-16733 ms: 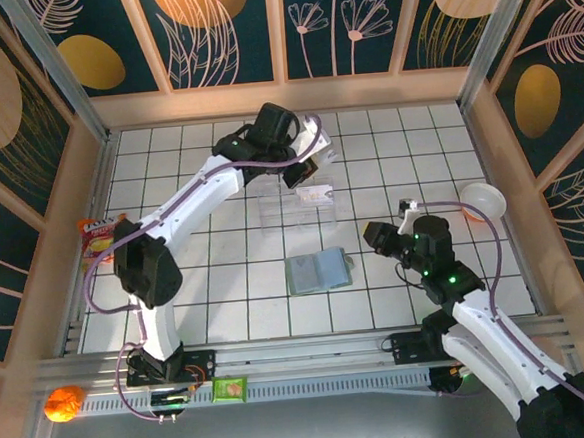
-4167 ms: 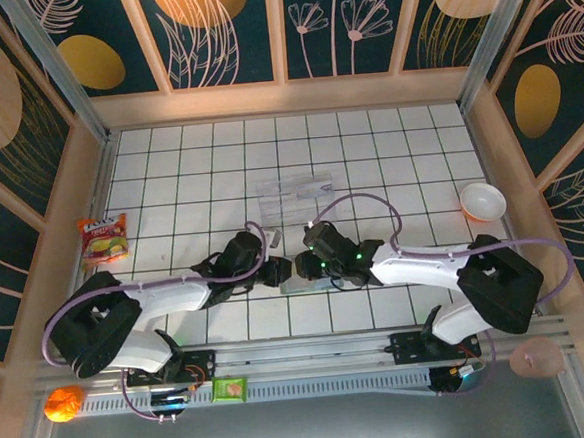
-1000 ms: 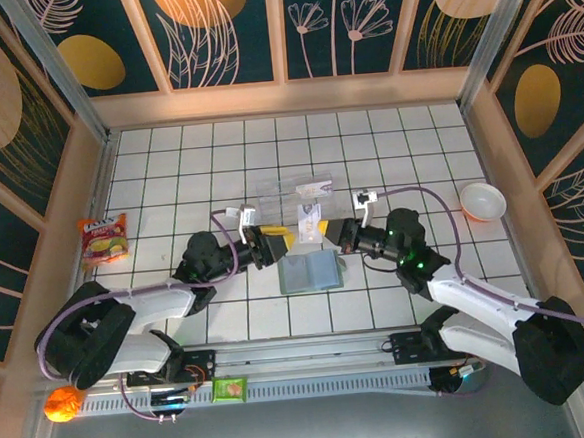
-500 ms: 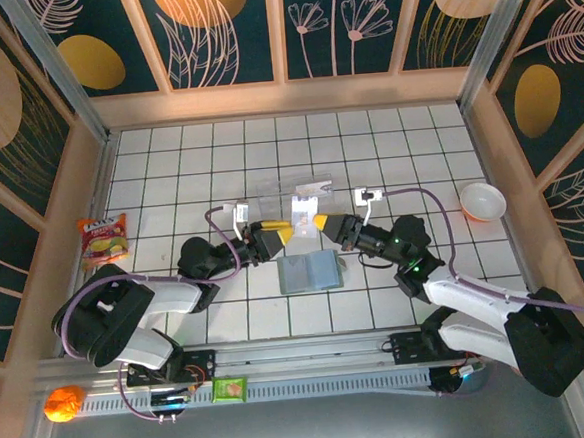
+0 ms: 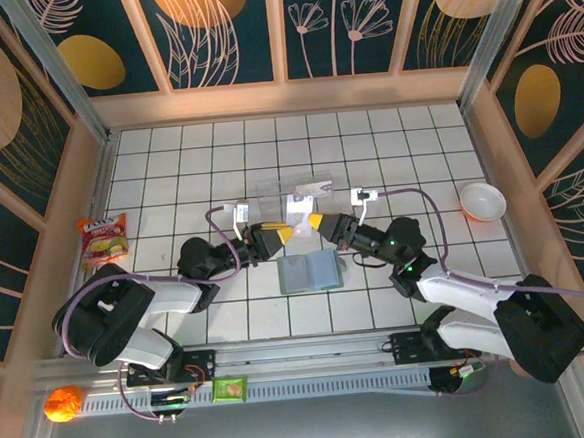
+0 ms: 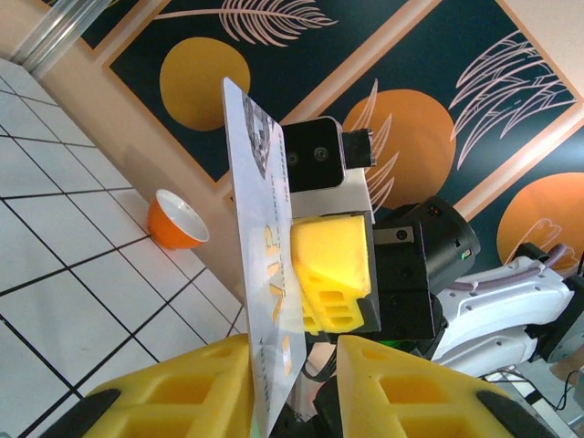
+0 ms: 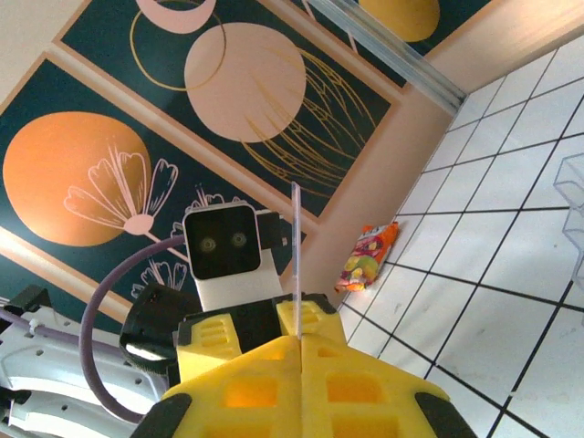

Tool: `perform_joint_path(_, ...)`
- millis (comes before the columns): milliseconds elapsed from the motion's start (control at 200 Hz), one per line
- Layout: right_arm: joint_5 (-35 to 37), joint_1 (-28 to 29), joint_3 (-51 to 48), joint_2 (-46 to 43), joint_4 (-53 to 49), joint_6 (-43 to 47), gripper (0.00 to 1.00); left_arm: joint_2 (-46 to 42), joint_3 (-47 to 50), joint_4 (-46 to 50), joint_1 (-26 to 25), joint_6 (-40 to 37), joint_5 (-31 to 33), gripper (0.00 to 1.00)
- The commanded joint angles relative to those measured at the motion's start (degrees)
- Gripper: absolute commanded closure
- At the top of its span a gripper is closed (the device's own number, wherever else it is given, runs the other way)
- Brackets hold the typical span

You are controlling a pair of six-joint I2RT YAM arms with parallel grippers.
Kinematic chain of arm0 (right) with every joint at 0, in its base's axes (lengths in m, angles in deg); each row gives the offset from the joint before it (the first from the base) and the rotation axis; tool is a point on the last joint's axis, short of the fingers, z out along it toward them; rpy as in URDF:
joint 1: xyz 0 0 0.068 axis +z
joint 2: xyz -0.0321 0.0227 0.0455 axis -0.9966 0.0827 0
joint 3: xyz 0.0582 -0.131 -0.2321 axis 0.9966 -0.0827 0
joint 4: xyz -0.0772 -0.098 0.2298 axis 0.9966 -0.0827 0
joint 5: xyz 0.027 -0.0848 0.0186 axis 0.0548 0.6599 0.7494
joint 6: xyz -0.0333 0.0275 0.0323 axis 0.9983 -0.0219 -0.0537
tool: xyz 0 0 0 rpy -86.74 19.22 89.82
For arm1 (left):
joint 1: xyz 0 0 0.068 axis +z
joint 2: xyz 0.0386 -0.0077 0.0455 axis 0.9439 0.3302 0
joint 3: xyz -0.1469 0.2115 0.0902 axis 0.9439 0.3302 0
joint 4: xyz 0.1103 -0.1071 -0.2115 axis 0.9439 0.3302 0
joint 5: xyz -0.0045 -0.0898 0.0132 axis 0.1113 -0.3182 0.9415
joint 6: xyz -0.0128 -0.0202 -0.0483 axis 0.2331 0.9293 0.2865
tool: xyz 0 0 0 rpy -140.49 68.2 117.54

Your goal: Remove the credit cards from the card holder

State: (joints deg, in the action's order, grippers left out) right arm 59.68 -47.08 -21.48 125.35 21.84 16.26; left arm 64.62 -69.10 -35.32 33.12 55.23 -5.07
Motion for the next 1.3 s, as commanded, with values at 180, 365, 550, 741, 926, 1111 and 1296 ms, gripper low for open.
perform_joint_path(180,2.20,1.87,0.91,2.93,3.53,-0.07,1.00,-0.94,-0.89,-1.03,0.25,-0.45,0.32,0.76)
perform_joint_path(365,2.56,2.68,1.11,1.85,-1.44,2.13,1.00,-3.87,-3.12,9.15,0.32,-5.72,0.72,1.00)
perform_joint_path(550,5.74,1.66,2.37,-8.44,-23.71,9.99,0.77,-9.31,-10.81,34.61,0.22,-19.69,0.17,1.00)
perform_joint_path(741,12.65,-0.58,4.52,-21.95,-46.48,16.39,0.75,-8.97,-24.48,65.67,0.20,-39.71,3.99,1.00)
perform_joint_path(926,12.59,-4.04,3.28,-27.86,-53.25,15.70,0.75,0.03,-44.60,92.03,0.10,-61.52,6.20,1.00)
perform_joint_path(1111,12.22,-6.41,3.10,-29.62,-56.52,15.93,0.76,15.15,-69.87,119.41,0.08,-79.98,8.52,1.00)
perform_joint_path(1296,10.69,-9.96,3.18,-30.12,-58.20,16.11,0.76,26.67,-85.99,132.80,-0.61,-86.10,19.46,1.00)
